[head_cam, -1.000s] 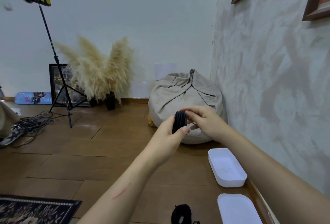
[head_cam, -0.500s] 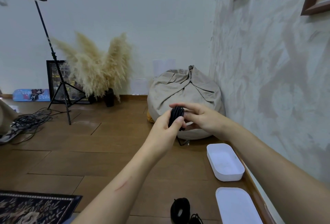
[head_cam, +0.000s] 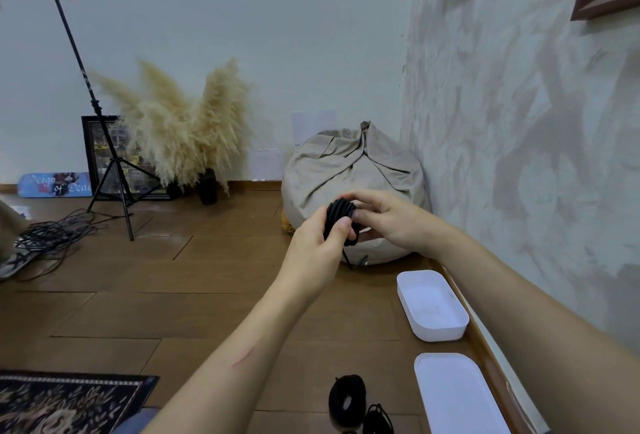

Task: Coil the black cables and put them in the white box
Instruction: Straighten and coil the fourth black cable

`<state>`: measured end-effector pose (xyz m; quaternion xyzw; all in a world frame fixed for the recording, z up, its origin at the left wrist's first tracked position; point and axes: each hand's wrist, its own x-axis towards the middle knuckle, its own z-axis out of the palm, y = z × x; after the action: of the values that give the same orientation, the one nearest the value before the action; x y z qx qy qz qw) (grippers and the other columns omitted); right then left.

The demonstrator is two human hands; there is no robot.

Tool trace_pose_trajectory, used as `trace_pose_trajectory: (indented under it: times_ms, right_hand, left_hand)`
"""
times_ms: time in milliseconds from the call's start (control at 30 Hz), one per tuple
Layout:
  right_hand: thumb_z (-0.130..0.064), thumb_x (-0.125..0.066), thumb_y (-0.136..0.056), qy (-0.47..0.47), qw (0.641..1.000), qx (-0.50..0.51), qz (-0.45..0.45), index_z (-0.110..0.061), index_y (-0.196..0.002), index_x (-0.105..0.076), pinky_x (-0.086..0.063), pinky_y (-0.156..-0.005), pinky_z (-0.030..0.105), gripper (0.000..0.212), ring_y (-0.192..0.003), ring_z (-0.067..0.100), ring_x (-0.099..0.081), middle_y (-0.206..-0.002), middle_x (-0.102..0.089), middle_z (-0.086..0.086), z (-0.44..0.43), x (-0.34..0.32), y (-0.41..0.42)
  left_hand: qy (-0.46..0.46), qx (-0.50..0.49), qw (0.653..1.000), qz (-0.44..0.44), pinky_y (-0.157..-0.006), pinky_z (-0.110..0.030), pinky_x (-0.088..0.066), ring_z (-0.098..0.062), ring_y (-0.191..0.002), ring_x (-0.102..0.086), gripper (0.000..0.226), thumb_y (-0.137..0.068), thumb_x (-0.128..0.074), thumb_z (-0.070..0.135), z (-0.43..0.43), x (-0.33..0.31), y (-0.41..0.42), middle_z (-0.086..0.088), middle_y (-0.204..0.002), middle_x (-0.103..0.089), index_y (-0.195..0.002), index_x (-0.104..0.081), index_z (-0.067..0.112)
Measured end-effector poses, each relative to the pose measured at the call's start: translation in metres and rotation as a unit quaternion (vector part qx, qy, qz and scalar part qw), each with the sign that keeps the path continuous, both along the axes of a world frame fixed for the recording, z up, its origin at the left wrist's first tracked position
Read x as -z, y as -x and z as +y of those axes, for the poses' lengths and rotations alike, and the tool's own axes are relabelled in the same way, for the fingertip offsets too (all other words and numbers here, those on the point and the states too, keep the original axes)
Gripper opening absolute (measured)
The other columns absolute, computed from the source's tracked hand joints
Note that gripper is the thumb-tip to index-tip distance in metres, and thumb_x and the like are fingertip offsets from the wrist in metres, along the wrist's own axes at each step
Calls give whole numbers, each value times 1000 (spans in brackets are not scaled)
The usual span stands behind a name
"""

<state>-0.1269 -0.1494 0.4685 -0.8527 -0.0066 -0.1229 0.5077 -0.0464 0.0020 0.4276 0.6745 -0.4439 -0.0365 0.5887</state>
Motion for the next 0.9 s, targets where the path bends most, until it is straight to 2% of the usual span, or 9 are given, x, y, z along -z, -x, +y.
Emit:
trace_pose_trajectory:
  times_ms: [167, 233, 300, 400, 567, 667, 800, 900]
  right_hand:
    - [-3, -41, -106, -5, 999, -30, 30, -9, -132, -57, -53, -79, 21, 31, -90, 6, -65, -94, -64, 10, 0, -5, 8]
    - [-2, -41, -106, 6, 999, -26, 28, -6, -129, -57, -53, -79, 22, 28, -88, 6, -65, -92, -64, 10, 1, -6, 9]
    - [-2, -40, -106, 14, 999, -18, 34, -6, -129, -57, -53, -78, 21, 28, -87, 5, -65, -91, -64, 9, 1, -5, 7]
    - [-3, -41, -106, 21, 999, -12, 36, -7, -129, -55, -55, -80, 24, 28, -89, 6, -65, -96, -63, 19, 2, -5, 5]
    - [-6, -41, -106, 22, 999, 7, 41, -11, -125, -58, -57, -77, 25, 25, -92, 9, -67, -101, -68, 11, 0, -3, 4]
    - [-4, -41, -106, 22, 999, 21, 43, -14, -126, -60, -57, -76, 26, 29, -90, 5, -68, -97, -69, 0, 1, 1, 6]
    - [-4, -39, -107, 25, 999, 14, 45, -23, -144, -53, -59, -83, 27, 44, -99, 0, -67, -114, -68, -5, 4, 2, 6]
    - [-3, -39, -107, 20, 998, -2, 56, -21, -143, -54, -57, -81, 23, 43, -105, 2, -68, -124, -68, -3, 3, 1, 9]
  left_hand:
    - [8, 74, 997, 29, -84, -24, -45, -5, -89, -62, 29, -95, -48, 34, 5, -2, -3, 13, -83, -66, -91, -63, 10]
    - [7, 72, 997, 23, -83, -28, -45, -10, -89, -62, 30, -95, -48, 35, 7, -1, -5, 12, -84, -67, -92, -65, 9]
    - [8, 59, 998, 16, -84, -34, -46, -21, -90, -63, 31, -95, -49, 36, 6, 1, -7, 10, -85, -68, -93, -66, 10]
    - [3, 35, 999, 7, -84, -35, -48, -14, -89, -64, 27, -95, -48, 37, 3, 3, -4, 14, -83, -68, -91, -65, 16]
    - [8, -29, 999, -14, -81, -37, -50, -11, -86, -63, 17, -100, -49, 37, 0, 5, -5, 9, -87, -68, -99, -62, 26]
    - [-19, 0, 1000, 9, -86, -38, -51, -11, -89, -64, 21, -100, -48, 37, 2, 5, -7, 7, -92, -69, -106, -63, 23]
    - [-9, 71, 994, 82, -87, -25, -50, -6, -94, -64, 33, -93, -49, 38, 6, 2, -6, 6, -98, -69, -113, -65, 17]
    - [-24, 85, 994, 71, -87, -18, -50, -2, -102, -66, 30, -100, -57, 30, 8, 2, -4, 7, -109, -71, -126, -63, 16]
